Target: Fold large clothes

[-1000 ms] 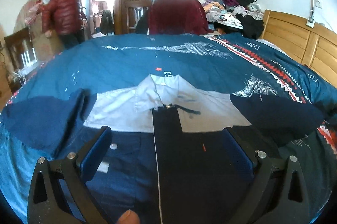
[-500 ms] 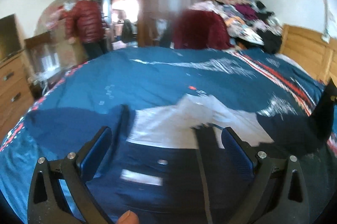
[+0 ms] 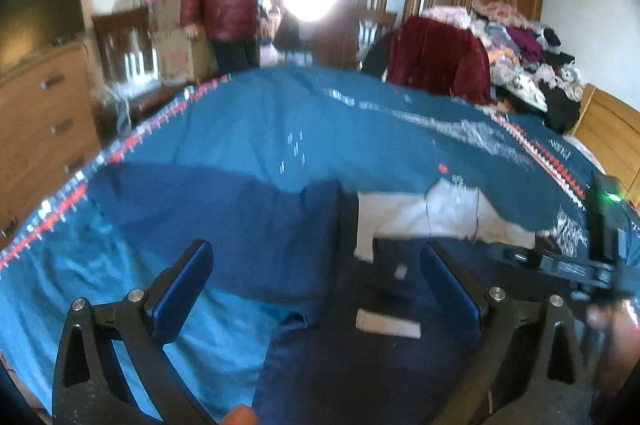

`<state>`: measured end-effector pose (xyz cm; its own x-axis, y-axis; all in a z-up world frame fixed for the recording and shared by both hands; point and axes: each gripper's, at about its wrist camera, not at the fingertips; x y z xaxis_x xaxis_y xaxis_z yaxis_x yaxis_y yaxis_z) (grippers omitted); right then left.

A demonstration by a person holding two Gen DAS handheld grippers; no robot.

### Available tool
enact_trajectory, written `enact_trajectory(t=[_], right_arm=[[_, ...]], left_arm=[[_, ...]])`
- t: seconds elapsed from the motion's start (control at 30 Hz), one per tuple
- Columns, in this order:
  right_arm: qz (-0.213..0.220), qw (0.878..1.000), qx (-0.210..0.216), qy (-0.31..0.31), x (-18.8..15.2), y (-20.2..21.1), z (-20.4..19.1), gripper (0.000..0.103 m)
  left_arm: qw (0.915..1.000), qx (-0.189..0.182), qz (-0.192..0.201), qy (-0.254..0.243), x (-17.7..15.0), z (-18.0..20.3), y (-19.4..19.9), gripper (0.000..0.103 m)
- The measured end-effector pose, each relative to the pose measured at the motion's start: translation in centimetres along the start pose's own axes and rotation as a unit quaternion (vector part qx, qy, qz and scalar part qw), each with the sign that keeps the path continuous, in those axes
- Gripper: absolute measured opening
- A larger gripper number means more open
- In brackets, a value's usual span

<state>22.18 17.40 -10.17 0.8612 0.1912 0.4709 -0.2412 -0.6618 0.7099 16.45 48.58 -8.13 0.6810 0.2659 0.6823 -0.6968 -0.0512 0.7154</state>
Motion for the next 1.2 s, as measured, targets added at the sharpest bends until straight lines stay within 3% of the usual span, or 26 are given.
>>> enact_trajectory(t=[0.1, 0.2, 0.3, 0.37, 0.47, 0.6, 0.7, 0.73, 0.77, 0.8, 0.9, 0.97, 1.03, 1.07, 1.1, 1.17, 1.2], right_arm=[[0.02, 0.998, -0.051, -0.042, -3.6, 4.2, 4.8, 0.055], [0.038, 0.987, -0.085, -0.129, -7.3, 8.6, 10.4, 0.055], [0.062, 0.981, -0.109, -0.151, -9.6, 12.0, 12.0, 0.057], [0.079, 0.976, -0.115, -0.168, -10.9, 13.9, 12.7, 0.058], [0.097, 0.97, -0.13, -0.181, -11.9, 15.8, 13.7, 0.058], [0.127, 0.957, -0.159, -0.205, -14.1, 18.9, 15.7, 0.058], [0.125, 0.952, -0.168, -0.223, -15.0, 19.1, 17.0, 0.056], [0.122, 0.951, -0.169, -0.227, -15.1, 19.0, 17.2, 0.053], [0.119, 0.953, -0.163, -0.228, -15.1, 18.6, 17.5, 0.05], [0.116, 0.955, -0.159, -0.223, -14.7, 18.2, 17.6, 0.043], [0.103, 0.965, -0.149, -0.192, -12.8, 16.0, 18.0, 0.039], [0.065, 0.974, -0.128, -0.175, -11.2, 13.1, 18.9, 0.039], [0.023, 0.97, -0.162, -0.181, -10.3, 10.6, 19.3, 0.038], [0.022, 0.971, -0.164, -0.175, -10.1, 10.6, 18.7, 0.039], [0.026, 0.972, -0.16, -0.168, -10.0, 11.0, 18.1, 0.04], [0.04, 0.974, -0.162, -0.152, -9.9, 12.2, 16.3, 0.045], [0.047, 0.974, -0.169, -0.146, -10.0, 12.8, 15.4, 0.056]], left_arm=[[0.9988, -0.028, -0.038, 0.016, -1.4, -0.4, -3.1, 0.103], [0.9955, -0.059, -0.073, 0.014, -2.3, 0.7, -6.1, 0.102], [0.9866, -0.107, -0.124, 0.008, -3.2, 3.1, -9.7, 0.096], [0.9811, -0.119, -0.153, 0.004, -3.4, 4.9, -12.3, 0.076], [0.9788, -0.097, -0.18, 0.013, -3.6, 6.2, -15.2, 0.057], [0.9788, -0.076, -0.187, 0.033, -3.9, 6.6, -17.3, 0.055], [0.9814, -0.063, -0.179, 0.027, -3.8, 7.7, -17.8, 0.054], [0.9815, -0.064, -0.178, 0.027, -3.6, 7.7, -17.9, 0.041], [0.9809, -0.062, -0.182, 0.029, -3.5, 7.8, -18.2, 0.021], [0.9809, -0.06, -0.183, 0.031, -3.5, 7.8, -18.3, 0.017], [0.9821, -0.051, -0.18, 0.023, -3.5, 8.1, -18.2, 0.018], [0.9815, -0.057, -0.18, 0.031, -3.4, 7.8, -17.8, 0.021], [0.9792, -0.067, -0.186, 0.046, -3.3, 6.7, -16.7, 0.024], [0.978, -0.085, -0.182, 0.056, -3.0, 5.4, -15.2, 0.027], [0.9787, -0.095, -0.171, 0.062, -2.9, 4.0, -13.8, 0.032], [0.9827, -0.1, -0.124, 0.094, -2.5, -1.4, -9.8, 0.066], [0.9846, -0.088, -0.099, 0.114, -2.4, -4.6, -8.1, 0.073]])
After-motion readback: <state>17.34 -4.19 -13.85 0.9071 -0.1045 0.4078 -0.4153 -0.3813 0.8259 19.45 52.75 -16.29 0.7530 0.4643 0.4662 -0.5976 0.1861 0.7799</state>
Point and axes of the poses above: each gripper's, at about its wrist camera, not at the fingertips, and y roughly against the way its jaws point, z to its right, x to its top, and after that the axes turned 9 degrees about -z, right-handed
